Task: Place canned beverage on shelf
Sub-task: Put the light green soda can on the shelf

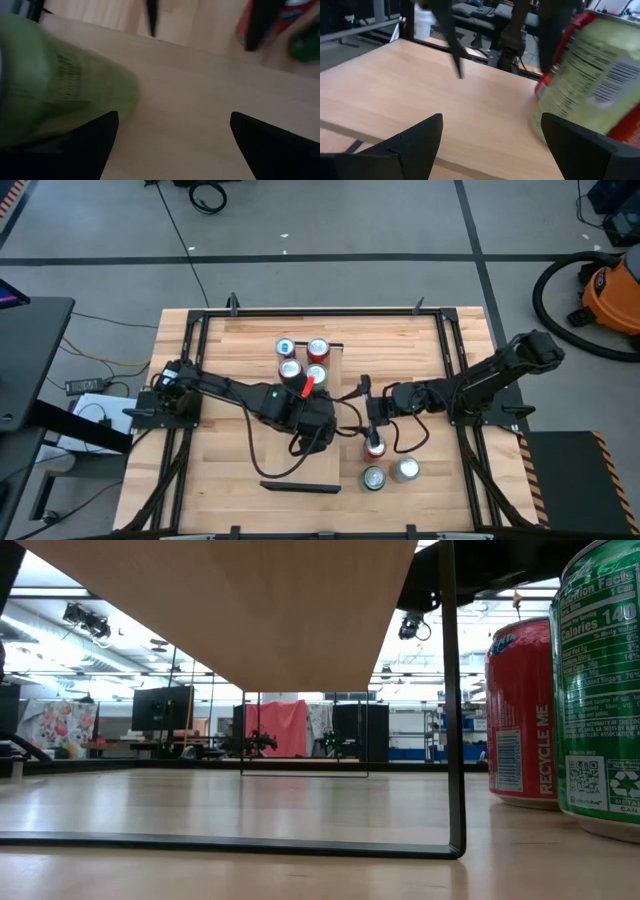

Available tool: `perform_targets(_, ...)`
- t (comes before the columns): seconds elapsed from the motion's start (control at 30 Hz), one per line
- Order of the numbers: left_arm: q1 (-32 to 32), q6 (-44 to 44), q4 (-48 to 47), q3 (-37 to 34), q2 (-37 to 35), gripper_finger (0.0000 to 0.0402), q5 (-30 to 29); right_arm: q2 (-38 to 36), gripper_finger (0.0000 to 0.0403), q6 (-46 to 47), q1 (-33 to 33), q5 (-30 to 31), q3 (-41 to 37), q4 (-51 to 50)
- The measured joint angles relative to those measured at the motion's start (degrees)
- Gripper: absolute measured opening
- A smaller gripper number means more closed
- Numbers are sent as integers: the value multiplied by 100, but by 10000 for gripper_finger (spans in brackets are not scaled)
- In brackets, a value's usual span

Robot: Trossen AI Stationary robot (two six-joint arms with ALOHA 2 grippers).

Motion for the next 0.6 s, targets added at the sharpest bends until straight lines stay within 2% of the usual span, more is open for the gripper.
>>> perform_targets(0.27, 58, 239, 594, 125, -17, 396, 118, 219, 348, 273, -406, -99, 0, -36)
perform_targets(0.6, 338, 42, 621, 123, -17, 396, -12, 189, 348, 197, -393, -64, 2, -46)
